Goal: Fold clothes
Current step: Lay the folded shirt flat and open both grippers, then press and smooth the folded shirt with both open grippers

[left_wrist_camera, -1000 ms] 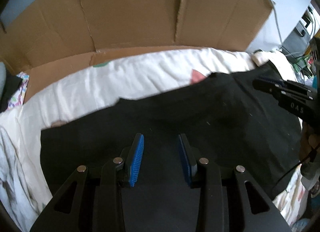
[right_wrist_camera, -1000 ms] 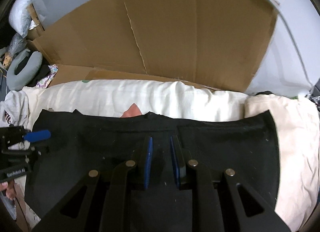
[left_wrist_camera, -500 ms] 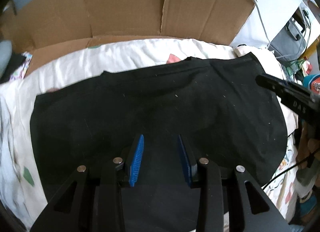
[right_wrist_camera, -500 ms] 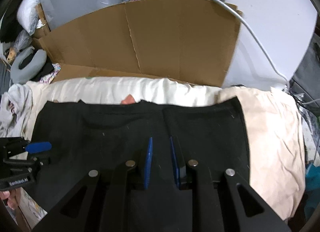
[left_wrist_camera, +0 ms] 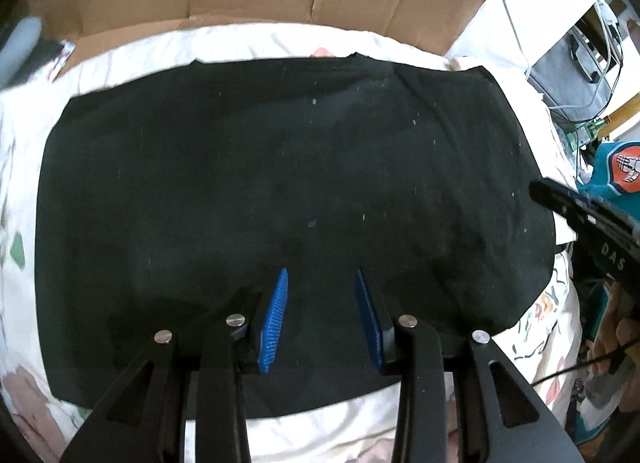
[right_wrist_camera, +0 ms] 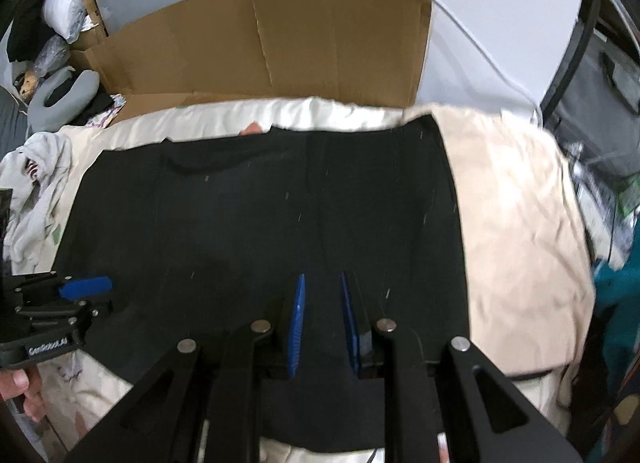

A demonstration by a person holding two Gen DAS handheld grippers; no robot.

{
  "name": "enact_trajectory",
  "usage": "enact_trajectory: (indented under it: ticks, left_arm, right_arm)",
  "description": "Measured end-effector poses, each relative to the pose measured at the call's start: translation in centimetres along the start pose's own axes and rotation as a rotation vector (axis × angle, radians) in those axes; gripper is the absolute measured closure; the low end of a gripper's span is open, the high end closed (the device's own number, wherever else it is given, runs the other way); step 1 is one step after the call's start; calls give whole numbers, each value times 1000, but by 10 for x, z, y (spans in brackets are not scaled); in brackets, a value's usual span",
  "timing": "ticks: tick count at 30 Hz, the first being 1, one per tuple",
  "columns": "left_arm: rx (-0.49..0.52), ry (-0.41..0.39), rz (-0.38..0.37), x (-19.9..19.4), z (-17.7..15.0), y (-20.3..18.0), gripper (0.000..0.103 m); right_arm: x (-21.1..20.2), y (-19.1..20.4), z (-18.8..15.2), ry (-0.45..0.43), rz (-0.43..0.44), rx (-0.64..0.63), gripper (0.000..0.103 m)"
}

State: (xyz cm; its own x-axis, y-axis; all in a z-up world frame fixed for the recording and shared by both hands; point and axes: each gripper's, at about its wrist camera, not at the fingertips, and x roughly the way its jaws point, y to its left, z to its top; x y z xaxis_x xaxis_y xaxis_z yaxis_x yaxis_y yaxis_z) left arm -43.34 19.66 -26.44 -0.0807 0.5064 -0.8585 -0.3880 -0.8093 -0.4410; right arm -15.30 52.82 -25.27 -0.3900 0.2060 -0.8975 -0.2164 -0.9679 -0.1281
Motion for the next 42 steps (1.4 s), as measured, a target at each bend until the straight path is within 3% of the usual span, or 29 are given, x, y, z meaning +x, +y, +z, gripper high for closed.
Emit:
enact_trajectory:
  ticks: [5, 13, 17, 21, 28, 36, 42]
  left_arm:
    - [-28, -19, -11, 8, -22, 9, 68]
    - [-94, -97, -47, 17, -52, 19, 69]
    - [-60, -161, -76, 14, -65, 10, 77]
    - [-58, -144, -59, 26, -74, 9, 80]
    - [-55, -130, -25, 35, -94, 10, 80]
    - [-63, -167, -15, 20, -102, 11, 80]
    - [-11, -174, -40, 22, -101, -6, 80]
  right_arm:
    - [9, -3, -28, 46, 56, 51, 86]
    - [19, 28, -51, 83, 159, 28, 86]
    - [23, 54, -55, 98, 223, -17, 86]
    - [28, 75, -57, 119, 265, -47, 86]
    - [55, 86, -78, 190, 249, -81, 86]
    - [36, 59, -83, 139, 249, -23, 86]
    - [25, 36, -87, 106, 218, 23, 86]
